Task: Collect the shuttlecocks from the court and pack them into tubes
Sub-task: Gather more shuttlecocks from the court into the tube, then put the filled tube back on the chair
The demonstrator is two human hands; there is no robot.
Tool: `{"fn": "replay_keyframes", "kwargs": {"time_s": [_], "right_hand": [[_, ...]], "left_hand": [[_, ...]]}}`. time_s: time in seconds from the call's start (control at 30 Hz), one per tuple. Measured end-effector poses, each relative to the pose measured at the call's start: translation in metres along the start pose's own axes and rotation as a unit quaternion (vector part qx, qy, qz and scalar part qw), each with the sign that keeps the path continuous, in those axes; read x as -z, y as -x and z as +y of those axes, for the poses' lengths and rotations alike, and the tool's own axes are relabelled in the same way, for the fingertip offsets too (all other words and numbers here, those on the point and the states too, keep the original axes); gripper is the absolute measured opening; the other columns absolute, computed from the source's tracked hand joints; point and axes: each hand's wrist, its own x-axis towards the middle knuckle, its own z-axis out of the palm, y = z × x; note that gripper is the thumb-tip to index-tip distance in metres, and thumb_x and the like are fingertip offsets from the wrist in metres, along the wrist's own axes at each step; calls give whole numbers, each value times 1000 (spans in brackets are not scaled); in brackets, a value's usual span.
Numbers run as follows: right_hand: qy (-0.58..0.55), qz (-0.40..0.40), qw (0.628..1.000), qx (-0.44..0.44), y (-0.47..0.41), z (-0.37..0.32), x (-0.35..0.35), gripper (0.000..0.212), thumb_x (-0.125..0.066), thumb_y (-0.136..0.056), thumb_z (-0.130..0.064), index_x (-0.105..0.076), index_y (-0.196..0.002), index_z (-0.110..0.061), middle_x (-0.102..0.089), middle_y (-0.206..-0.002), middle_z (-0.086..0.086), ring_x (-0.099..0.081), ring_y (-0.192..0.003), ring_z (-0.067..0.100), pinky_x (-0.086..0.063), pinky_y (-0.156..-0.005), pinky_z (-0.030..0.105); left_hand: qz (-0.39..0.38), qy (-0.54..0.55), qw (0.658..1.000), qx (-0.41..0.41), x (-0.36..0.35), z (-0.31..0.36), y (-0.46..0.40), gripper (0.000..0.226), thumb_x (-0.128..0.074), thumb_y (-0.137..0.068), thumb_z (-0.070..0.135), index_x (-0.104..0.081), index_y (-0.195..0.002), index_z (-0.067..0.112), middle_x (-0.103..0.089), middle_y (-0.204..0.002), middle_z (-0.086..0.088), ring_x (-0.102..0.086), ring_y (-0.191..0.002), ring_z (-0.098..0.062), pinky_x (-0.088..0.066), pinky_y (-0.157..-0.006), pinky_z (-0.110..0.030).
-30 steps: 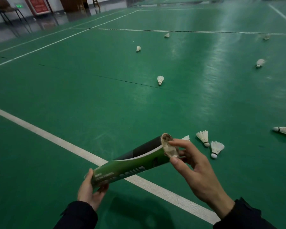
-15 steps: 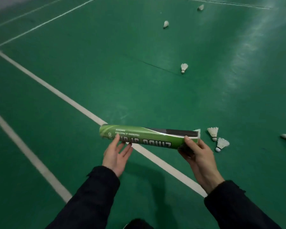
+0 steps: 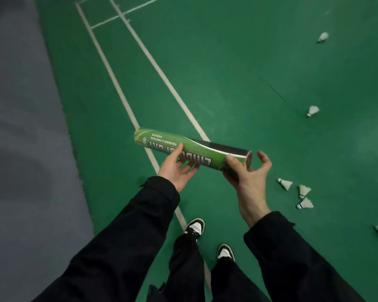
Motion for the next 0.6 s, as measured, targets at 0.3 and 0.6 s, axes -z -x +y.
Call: {"fn": "replay_keyframes", "kwargs": {"time_s": [0.3,0.6], "right_hand": [[214,-229,948,-46,117,16,-194,47,-82,-83,-28,-50,-116,-15,-63,-113,6,-65,-99,18,-58,-91,47],[305,-381,864,-126,242,122,-377,52,-82,-82,-41,-57,-119,-15,-72,-115,10,-70,-92,20,-61,-87,41]], "left_hand": [[96,109,979,-142,101,128,153,30,-73,-95,15,-63,-121,5,-64,-122,-17,-65,-115,-36,-63,-83,-48],[204,187,921,-273,315,238,260,42,-64,-102,21,-56,-140,6,-62,-136,-17,-64,-119,-34,-60,-86,-42]]}}
